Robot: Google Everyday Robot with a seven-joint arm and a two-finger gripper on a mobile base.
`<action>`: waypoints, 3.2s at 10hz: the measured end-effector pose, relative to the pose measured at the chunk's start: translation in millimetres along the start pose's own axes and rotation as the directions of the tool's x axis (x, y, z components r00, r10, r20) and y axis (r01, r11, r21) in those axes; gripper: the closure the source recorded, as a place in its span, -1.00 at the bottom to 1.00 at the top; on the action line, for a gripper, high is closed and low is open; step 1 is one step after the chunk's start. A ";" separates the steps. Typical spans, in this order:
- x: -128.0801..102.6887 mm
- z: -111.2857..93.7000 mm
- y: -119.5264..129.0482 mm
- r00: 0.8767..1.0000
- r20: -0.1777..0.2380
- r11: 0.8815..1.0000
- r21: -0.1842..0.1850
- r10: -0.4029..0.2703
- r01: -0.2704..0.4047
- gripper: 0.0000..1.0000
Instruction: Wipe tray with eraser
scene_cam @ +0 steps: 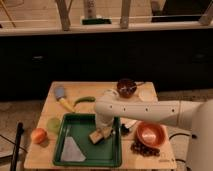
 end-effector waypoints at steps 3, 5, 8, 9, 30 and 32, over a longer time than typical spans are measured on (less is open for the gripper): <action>-13.6 1.4 -20.9 0.998 0.014 0.998 -0.002 -0.056 0.056 1.00; -32.9 6.1 -36.2 0.993 0.034 0.993 -0.015 -0.116 0.117 1.00; -64.6 26.1 -36.6 0.973 0.090 0.974 -0.057 -0.214 0.219 1.00; -70.7 30.8 -28.5 0.968 0.105 0.969 -0.071 -0.230 0.238 1.00; -86.9 18.4 -33.7 0.924 0.116 0.929 -0.025 -0.363 0.368 1.00; -91.0 15.3 -9.3 0.917 0.118 0.921 -0.040 -0.381 0.388 1.00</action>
